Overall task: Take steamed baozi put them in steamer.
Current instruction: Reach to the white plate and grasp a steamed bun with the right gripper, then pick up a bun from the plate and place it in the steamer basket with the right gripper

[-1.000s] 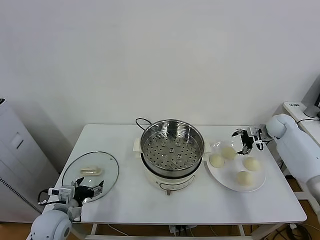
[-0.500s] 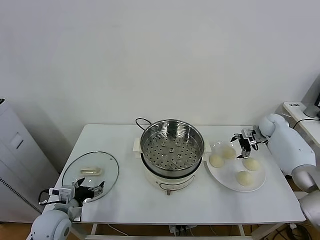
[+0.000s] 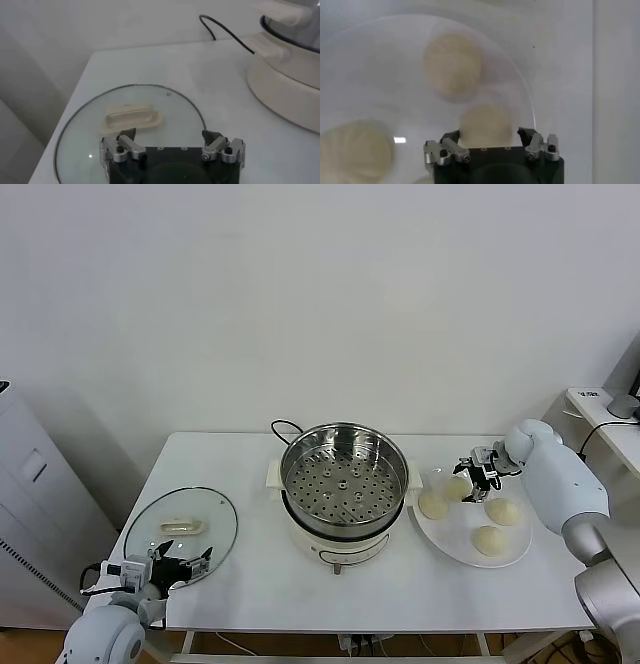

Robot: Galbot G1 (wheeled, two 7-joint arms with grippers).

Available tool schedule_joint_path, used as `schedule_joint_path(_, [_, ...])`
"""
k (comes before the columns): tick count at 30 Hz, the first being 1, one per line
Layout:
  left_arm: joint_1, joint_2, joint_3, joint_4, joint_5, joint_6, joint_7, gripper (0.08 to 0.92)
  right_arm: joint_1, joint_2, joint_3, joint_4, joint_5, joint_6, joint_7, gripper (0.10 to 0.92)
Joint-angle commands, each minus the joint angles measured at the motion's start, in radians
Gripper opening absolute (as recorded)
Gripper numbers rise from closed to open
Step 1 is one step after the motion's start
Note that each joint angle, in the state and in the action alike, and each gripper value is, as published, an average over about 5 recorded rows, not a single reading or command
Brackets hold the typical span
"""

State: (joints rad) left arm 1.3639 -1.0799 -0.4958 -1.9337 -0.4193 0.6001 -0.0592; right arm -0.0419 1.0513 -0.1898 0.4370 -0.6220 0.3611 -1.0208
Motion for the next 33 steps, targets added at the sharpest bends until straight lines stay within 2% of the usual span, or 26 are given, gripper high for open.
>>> schedule_joint_path(1, [0.002,0.000,-0.001,-0.008,-0.001,0.001,0.000,0.823,0.002,0.013,0.009,-0.018,-0.020,-0.001,0.007,0.561])
schedule_joint_path(8, [0.010,-0.001,-0.004,-0.017,-0.004,0.002,-0.001,0.823,-0.002,0.010,0.012,-0.010,-0.009,-0.003,-0.011,0.492])
schedule_joint_path(14, [0.016,-0.004,-0.005,-0.020,-0.004,0.002,-0.002,0.823,-0.006,-0.008,-0.007,0.031,0.031,-0.006,-0.023,0.475])
schedule_joint_path(19, [0.024,-0.003,-0.009,-0.026,-0.003,0.005,-0.003,0.823,0.023,-0.085,-0.122,0.184,0.178,-0.024,-0.060,0.475])
schedule_joint_path(25, [0.045,-0.003,-0.025,-0.041,-0.002,0.005,-0.005,0.823,0.200,-0.165,-0.348,0.389,0.386,-0.006,-0.125,0.475])
schedule_joint_path(28, [0.049,-0.002,-0.026,-0.043,-0.001,0.004,-0.005,0.823,0.315,-0.162,-0.419,0.420,0.448,0.045,-0.166,0.477])
schedule_joint_path(33, [0.049,0.003,-0.017,-0.041,-0.001,0.003,-0.005,0.823,0.477,-0.097,-0.474,0.387,0.485,0.180,-0.221,0.483])
